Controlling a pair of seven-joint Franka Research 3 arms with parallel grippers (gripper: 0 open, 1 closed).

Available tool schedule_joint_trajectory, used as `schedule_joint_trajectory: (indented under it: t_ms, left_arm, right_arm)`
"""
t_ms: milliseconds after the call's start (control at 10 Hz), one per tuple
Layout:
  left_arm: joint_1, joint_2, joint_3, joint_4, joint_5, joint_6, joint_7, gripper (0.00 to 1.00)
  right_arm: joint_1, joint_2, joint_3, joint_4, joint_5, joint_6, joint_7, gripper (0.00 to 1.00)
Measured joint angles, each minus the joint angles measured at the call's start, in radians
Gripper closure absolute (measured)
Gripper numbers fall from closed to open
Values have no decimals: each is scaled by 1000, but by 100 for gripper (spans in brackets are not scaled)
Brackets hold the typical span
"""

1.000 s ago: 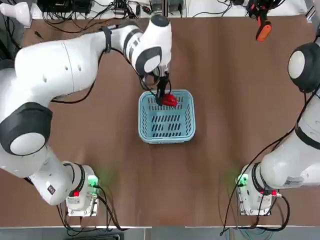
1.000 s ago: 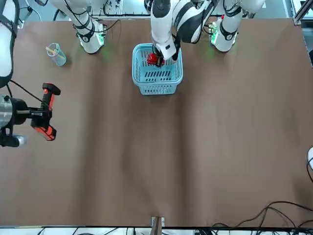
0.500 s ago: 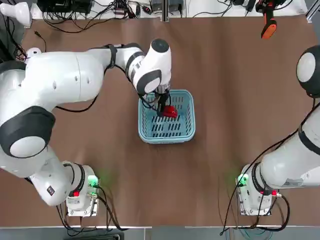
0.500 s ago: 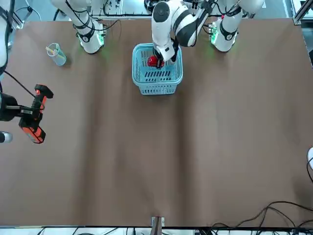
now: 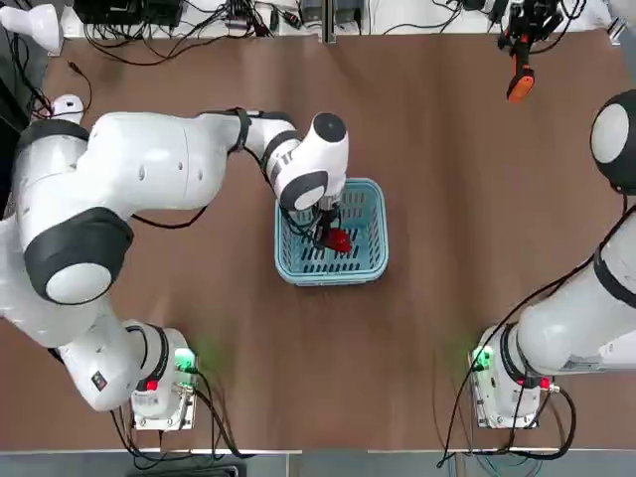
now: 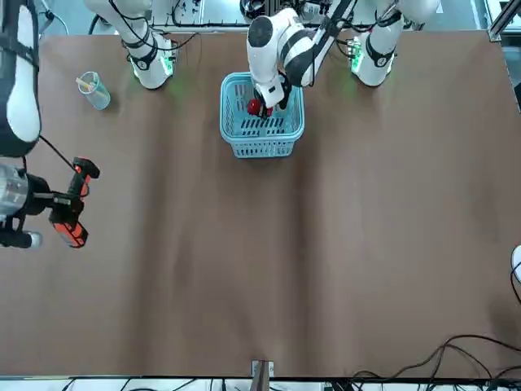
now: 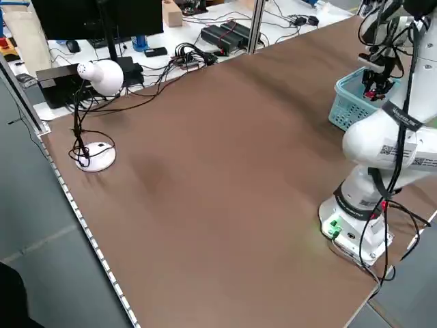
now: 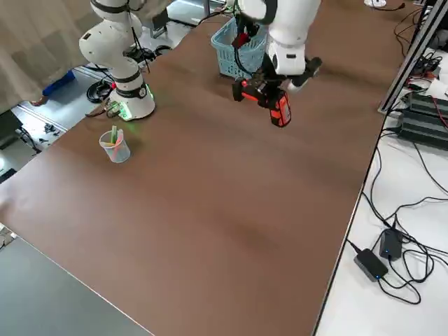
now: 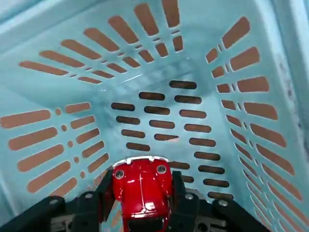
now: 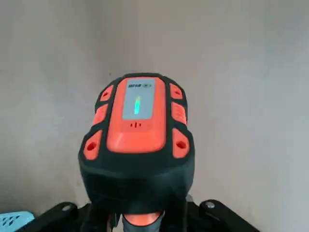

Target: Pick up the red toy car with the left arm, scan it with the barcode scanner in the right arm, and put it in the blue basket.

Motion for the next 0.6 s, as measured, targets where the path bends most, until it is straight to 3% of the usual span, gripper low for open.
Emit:
schedule_joint_trajectory:
  t_ms: [300,600]
  left_arm:
    - [5,63,10,-1,22,72,1,50]
    - [10,95,13,1,23,100,1,50]
  right_arm:
    - [-41,136,-2,-10,0,83,-76,63]
    - [-35,224,6,-76,0,277,-96,63]
